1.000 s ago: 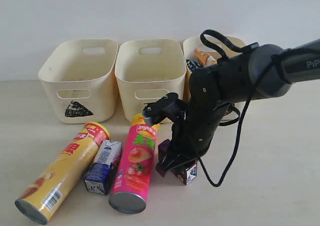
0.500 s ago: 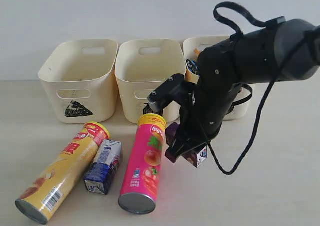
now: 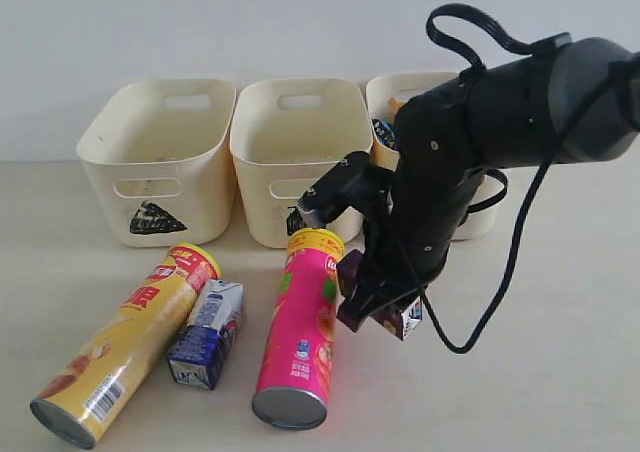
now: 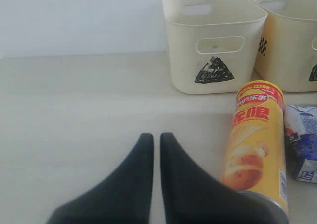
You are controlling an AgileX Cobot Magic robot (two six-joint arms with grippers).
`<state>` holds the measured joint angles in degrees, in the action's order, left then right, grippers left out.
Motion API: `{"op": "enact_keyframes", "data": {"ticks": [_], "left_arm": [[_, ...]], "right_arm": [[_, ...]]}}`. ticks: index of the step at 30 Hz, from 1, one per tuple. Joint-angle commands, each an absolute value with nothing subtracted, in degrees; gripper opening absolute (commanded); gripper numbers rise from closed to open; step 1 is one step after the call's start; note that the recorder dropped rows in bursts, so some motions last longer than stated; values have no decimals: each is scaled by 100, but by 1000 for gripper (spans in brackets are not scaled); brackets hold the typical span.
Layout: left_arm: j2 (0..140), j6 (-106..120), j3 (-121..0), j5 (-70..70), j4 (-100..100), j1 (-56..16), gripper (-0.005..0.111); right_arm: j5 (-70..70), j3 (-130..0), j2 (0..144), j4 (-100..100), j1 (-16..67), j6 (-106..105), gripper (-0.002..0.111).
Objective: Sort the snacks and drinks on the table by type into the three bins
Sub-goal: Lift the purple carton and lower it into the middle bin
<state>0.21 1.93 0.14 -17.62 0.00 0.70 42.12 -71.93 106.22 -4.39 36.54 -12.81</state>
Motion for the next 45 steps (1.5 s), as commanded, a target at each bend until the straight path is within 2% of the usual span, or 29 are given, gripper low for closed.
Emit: {"op": "enact_keyframes", "data": {"ticks": [1, 8, 15, 22, 33, 41, 43, 45], "left_arm": [[0, 195, 0, -1691, -41, 91, 4], [0, 195, 0, -1691, -41, 91, 4], [0, 195, 0, -1691, -41, 91, 4], [0, 195, 0, -1691, -41, 91, 4], [0, 195, 0, -1691, -41, 91, 4], [0, 195, 0, -1691, -41, 91, 4], [0, 195, 0, -1691, -41, 91, 4], [0, 195, 0, -1691, -41, 91, 4]], "right_arm": [[4709, -7405, 10385, -674, 3654, -1263, 0], [4851, -8316, 9995, -538, 3654, -1408, 0], [3721, -8792, 10154, -523, 3654, -1408, 0], [2855, -9357, 10747, -682, 3654, -1396, 0], [2728, -10693, 11933, -2411, 3617, -118, 0], [2624, -11140, 12475, -2453, 3254, 740, 0], [2581, -11138, 12538, -2440, 3219, 755, 2], [2556, -11138, 12581, -2385, 3203, 755, 11]]}}
